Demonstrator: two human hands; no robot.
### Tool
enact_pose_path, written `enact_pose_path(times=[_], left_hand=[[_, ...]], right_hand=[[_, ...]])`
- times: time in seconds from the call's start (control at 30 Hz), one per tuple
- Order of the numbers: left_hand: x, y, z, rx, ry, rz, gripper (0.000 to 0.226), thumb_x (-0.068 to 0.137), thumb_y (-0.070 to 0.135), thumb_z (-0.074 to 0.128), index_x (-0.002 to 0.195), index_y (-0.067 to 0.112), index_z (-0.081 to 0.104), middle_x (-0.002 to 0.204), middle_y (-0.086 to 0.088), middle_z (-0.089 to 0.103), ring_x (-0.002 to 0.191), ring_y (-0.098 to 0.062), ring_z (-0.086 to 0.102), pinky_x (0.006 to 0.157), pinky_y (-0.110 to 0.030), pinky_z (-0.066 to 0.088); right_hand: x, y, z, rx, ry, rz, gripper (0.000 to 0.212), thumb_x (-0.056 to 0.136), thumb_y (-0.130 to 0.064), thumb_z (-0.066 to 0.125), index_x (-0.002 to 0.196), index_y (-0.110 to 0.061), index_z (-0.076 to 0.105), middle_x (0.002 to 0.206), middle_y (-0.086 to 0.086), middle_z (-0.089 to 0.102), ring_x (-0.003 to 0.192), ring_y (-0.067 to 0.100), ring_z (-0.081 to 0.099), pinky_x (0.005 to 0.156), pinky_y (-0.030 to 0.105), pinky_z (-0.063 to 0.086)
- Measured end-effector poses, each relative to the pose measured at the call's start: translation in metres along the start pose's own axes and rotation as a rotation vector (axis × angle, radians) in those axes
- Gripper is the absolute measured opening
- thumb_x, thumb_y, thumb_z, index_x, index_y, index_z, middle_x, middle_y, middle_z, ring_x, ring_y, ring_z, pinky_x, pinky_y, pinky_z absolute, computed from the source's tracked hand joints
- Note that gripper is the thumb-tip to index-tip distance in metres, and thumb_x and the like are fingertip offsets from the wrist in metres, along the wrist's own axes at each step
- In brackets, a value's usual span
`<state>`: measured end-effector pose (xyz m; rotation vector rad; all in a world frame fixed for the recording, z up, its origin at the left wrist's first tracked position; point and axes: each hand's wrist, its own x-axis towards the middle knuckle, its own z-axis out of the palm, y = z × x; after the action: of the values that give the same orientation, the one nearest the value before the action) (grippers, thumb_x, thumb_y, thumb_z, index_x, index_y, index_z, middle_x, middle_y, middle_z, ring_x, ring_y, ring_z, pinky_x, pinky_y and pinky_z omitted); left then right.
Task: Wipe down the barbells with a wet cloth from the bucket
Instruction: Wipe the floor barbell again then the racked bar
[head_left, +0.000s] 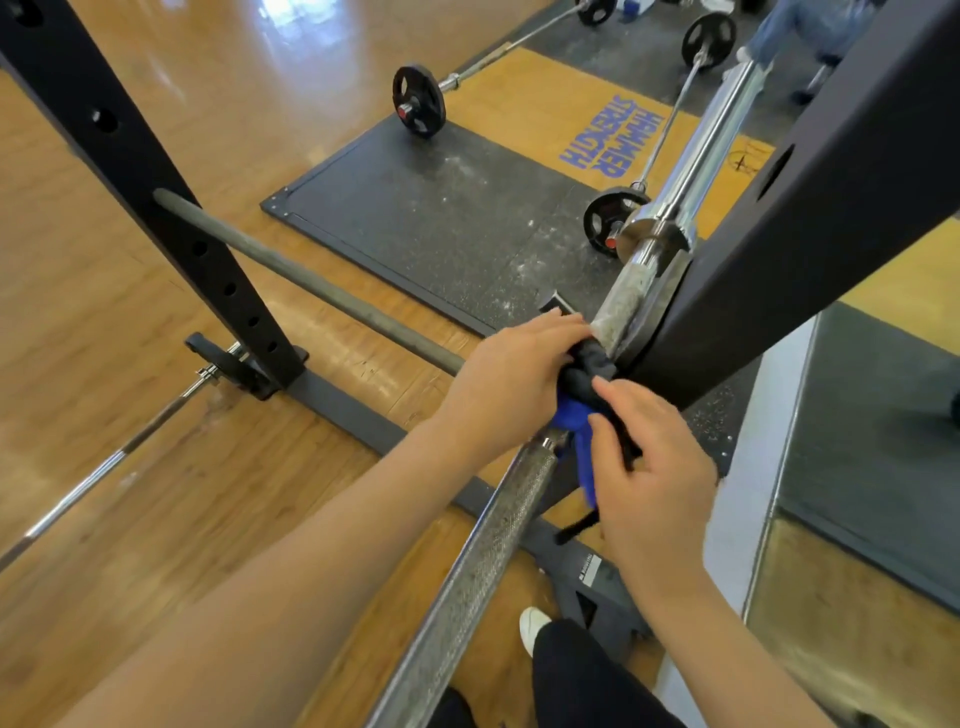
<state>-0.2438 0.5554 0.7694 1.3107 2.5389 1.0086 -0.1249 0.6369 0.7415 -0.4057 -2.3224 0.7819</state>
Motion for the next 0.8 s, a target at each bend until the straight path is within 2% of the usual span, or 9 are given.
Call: enact_pose_path(times=[0.07, 0.17, 0.23, 0.3, 0.4, 0.5, 0.67, 0.73, 0.8], left_hand=[[-0.006, 0.004, 0.004, -0.007, -0.106, -0.061, 0.041, 0.095, 0.015, 0.041, 0.136, 0.011, 0.047, 0.141, -0.004, 0.048, 0.133, -0.019, 0.039, 0.112, -0.035, 0.026], [-0.020, 0.007, 0.006, -0.129, -0.172, -0.099, 0.052, 0.092, 0.037, 0.051, 0.138, 0.015, 0.041, 0.133, 0.000, 0.050, 0.121, -0.014, 0.047, 0.101, -0.034, 0.041], [-0.024, 0.009, 0.006, -0.059, -0.183, -0.047, 0.067, 0.088, 0.042, 0.060, 0.144, 0.016, 0.034, 0.144, 0.001, 0.040, 0.130, -0.015, 0.040, 0.104, -0.031, 0.039], [-0.020, 0.010, 0.006, 0.006, -0.170, -0.015, 0.064, 0.089, 0.036, 0.061, 0.144, 0.015, 0.035, 0.147, 0.001, 0.037, 0.134, -0.014, 0.035, 0.105, -0.030, 0.037], [-0.009, 0.008, 0.006, -0.009, -0.175, 0.049, 0.052, 0.095, 0.025, 0.054, 0.143, 0.011, 0.039, 0.150, 0.000, 0.036, 0.141, -0.013, 0.024, 0.110, -0.029, 0.028], [0.005, -0.008, 0.003, -0.063, -0.180, 0.136, 0.036, 0.094, 0.012, 0.052, 0.128, 0.004, 0.057, 0.137, -0.008, 0.053, 0.134, -0.020, 0.040, 0.111, -0.032, 0.032], [0.012, -0.021, 0.002, 0.053, -0.141, 0.207, 0.038, 0.086, 0.003, 0.053, 0.123, 0.007, 0.062, 0.130, -0.008, 0.059, 0.128, -0.026, 0.048, 0.107, -0.037, 0.038], [0.004, -0.014, 0.005, 0.129, -0.095, 0.184, 0.041, 0.088, 0.008, 0.054, 0.129, 0.011, 0.057, 0.139, -0.008, 0.052, 0.135, -0.029, 0.039, 0.111, -0.041, 0.030], [-0.006, -0.001, 0.006, 0.065, -0.109, 0.019, 0.052, 0.095, 0.030, 0.052, 0.143, 0.018, 0.040, 0.153, -0.004, 0.030, 0.144, -0.021, 0.019, 0.115, -0.035, 0.017]], right_hand=[[0.000, 0.007, 0.004, 0.006, -0.118, -0.006, 0.044, 0.093, -0.025, 0.044, 0.132, -0.006, 0.051, 0.127, -0.006, 0.046, 0.122, -0.003, 0.038, 0.101, 0.003, 0.026], [-0.011, 0.019, 0.008, 0.091, -0.294, 0.022, 0.051, 0.096, -0.027, 0.040, 0.144, -0.014, 0.028, 0.147, -0.014, 0.024, 0.136, -0.011, 0.017, 0.105, 0.004, 0.018], [-0.019, 0.025, 0.008, 0.172, -0.351, 0.067, 0.052, 0.095, -0.026, 0.042, 0.143, -0.016, 0.023, 0.148, -0.020, 0.015, 0.136, -0.013, 0.014, 0.104, 0.002, 0.018], [-0.021, 0.029, 0.007, 0.175, -0.293, 0.075, 0.050, 0.093, -0.029, 0.039, 0.140, -0.015, 0.028, 0.146, -0.018, 0.022, 0.133, -0.017, 0.018, 0.100, -0.001, 0.020], [-0.015, 0.031, 0.004, 0.114, -0.120, 0.049, 0.043, 0.090, -0.022, 0.042, 0.131, -0.008, 0.042, 0.135, -0.002, 0.042, 0.126, -0.020, 0.029, 0.099, 0.000, 0.025], [-0.015, 0.024, 0.005, 0.058, -0.142, 0.045, 0.047, 0.090, -0.024, 0.041, 0.135, -0.008, 0.038, 0.136, 0.002, 0.040, 0.128, -0.021, 0.023, 0.100, -0.001, 0.021], [-0.028, 0.024, 0.005, 0.012, -0.262, -0.005, 0.058, 0.095, -0.045, 0.037, 0.146, -0.023, 0.022, 0.153, -0.024, 0.015, 0.139, -0.005, 0.016, 0.109, 0.008, 0.015], [-0.027, 0.024, -0.001, 0.048, -0.300, 0.068, 0.061, 0.090, -0.048, 0.047, 0.145, -0.040, 0.022, 0.148, -0.039, 0.003, 0.138, -0.010, 0.010, 0.108, 0.005, 0.010], [-0.027, 0.020, -0.004, 0.167, -0.380, 0.258, 0.078, 0.081, -0.051, 0.063, 0.136, -0.054, 0.009, 0.139, -0.051, -0.003, 0.132, -0.022, 0.005, 0.100, -0.004, 0.010]])
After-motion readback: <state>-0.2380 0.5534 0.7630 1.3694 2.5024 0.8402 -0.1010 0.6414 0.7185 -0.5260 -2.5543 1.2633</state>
